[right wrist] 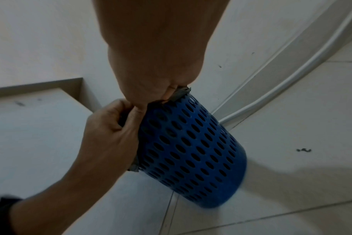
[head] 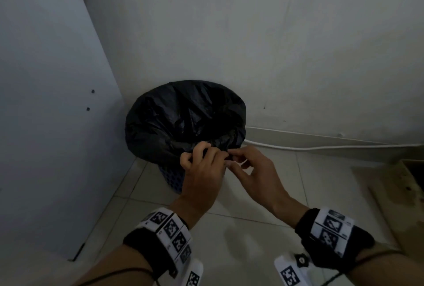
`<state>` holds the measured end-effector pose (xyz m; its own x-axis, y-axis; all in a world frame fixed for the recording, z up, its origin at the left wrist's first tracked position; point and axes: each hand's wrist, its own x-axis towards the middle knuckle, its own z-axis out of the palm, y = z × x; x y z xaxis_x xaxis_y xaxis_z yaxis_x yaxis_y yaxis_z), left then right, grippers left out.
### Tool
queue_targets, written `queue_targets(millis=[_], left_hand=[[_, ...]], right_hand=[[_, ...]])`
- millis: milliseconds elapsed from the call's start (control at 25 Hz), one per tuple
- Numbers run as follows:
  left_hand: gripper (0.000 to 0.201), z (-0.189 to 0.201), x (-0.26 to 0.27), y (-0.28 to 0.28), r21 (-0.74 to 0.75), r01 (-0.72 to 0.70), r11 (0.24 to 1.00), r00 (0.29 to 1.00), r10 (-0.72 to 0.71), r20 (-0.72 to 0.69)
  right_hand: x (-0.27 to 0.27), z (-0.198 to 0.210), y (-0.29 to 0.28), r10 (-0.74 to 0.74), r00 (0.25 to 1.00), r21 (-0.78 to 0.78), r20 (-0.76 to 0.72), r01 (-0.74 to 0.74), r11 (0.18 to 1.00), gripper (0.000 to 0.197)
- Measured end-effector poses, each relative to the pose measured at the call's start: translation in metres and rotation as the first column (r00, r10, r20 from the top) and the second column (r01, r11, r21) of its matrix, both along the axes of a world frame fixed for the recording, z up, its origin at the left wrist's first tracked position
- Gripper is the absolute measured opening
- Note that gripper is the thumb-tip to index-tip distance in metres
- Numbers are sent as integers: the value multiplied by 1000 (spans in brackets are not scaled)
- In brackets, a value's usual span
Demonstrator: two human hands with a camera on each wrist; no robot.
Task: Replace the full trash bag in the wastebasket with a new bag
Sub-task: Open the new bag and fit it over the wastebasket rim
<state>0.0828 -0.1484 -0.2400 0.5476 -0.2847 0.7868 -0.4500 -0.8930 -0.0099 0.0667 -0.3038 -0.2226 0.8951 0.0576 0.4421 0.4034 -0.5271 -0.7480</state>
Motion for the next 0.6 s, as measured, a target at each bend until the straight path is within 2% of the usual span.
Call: queue_targets(millis=[120,200,280,400,480,520,600], left_hand=[[34,-1,0,-2,-52,-12,999,999,10,-45],[28,1,1,0,-77,17,997,997,-23,-73],[22,5,2,6,-69,7,998,996,-13,-86],[21,10,7,17,-20,-24,999,994,22,-106],[22,10,8,20,-82,-19,996,992,8,-129],[23,10,9,20,-117,-14,993,991,-2,-135],[22,9,10,19,-160,-2,987,992,-19,-128]], right_hand=[[9,-6,1,34,988,-194,151,-4,981,20],[18,-5,-1,30,982,-245,187,17,969,12],[23,-4,0,19,989,-218,144,13,976,13],[23,-1,14,-52,998,-55,-17,51,997,14],[23,-5,26,-89,981,82,-170,104,991,18],[24,-6,33,-83,961,193,-266,137,972,21],[28,-8,44,-31,895,445,-446,251,860,19]])
